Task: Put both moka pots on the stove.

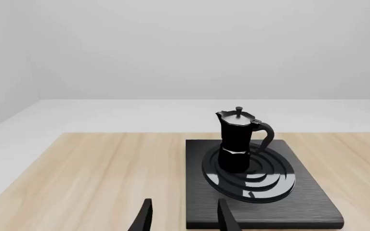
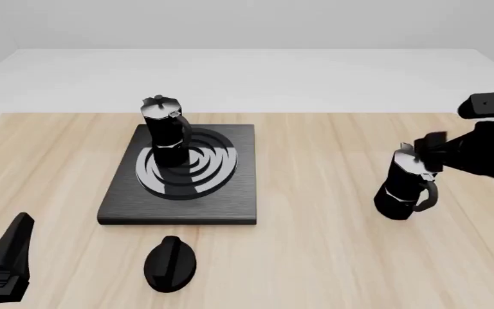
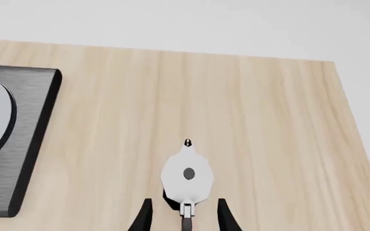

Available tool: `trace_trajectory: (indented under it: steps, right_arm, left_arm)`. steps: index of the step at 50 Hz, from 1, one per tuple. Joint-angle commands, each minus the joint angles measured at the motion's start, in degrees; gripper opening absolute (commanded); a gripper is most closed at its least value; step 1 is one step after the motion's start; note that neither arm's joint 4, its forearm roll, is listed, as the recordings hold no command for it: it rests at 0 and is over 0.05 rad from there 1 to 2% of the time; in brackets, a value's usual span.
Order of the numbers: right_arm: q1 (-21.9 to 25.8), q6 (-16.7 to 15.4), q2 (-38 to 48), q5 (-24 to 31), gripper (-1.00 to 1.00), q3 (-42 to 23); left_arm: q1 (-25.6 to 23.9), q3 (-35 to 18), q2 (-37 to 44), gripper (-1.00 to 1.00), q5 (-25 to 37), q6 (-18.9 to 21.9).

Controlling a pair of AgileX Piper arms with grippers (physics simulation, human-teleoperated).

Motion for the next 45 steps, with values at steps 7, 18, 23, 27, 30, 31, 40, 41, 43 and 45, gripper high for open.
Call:
trace_trajectory:
  steps: [7,18,23,27,30,31,40,41,43,45]
  right_arm:
    - [0.2,0.3,1.7,-2.3,1.0,1.7]
    - [-0.5,0.9,1.2,-3.0,1.0,3.4]
    - [-0.5,1.2,1.3,-3.6,1.0,4.1]
    - [-0.7,1.1,1.4,-4.1,1.0,4.6]
    - [-0.8,1.0,1.5,-4.3,1.0,4.7]
    - [-0.7,1.1,1.6,-4.4,1.0,4.8]
    - [-1.2,1.1,2.6,-5.5,1.0,5.2]
    - [-1.2,1.2,2.8,-5.7,1.0,5.3]
    - [-1.3,1.0,3.0,-6.1,1.0,5.6]
    - [-1.2,1.2,3.1,-6.3,1.0,5.9]
  left_arm:
    - [0.0,0.0,0.0,1.0,0.0,0.0]
    - [0.0,0.0,0.0,1.0,0.0,0.0]
    - [0.0,0.0,0.0,1.0,0.0,0.0]
    - [0.0,0.0,0.0,1.0,0.0,0.0]
    - [0.0,0.0,0.0,1.0,0.0,0.0]
    - [0.0,0.0,0.0,1.0,0.0,0.0]
    - [0.0,0.0,0.0,1.0,0.0,0.0]
    - [0.0,0.0,0.0,1.0,0.0,0.0]
    - [0.0,0.0,0.0,1.0,0.0,0.0]
    - [0.0,0.0,0.0,1.0,0.0,0.0]
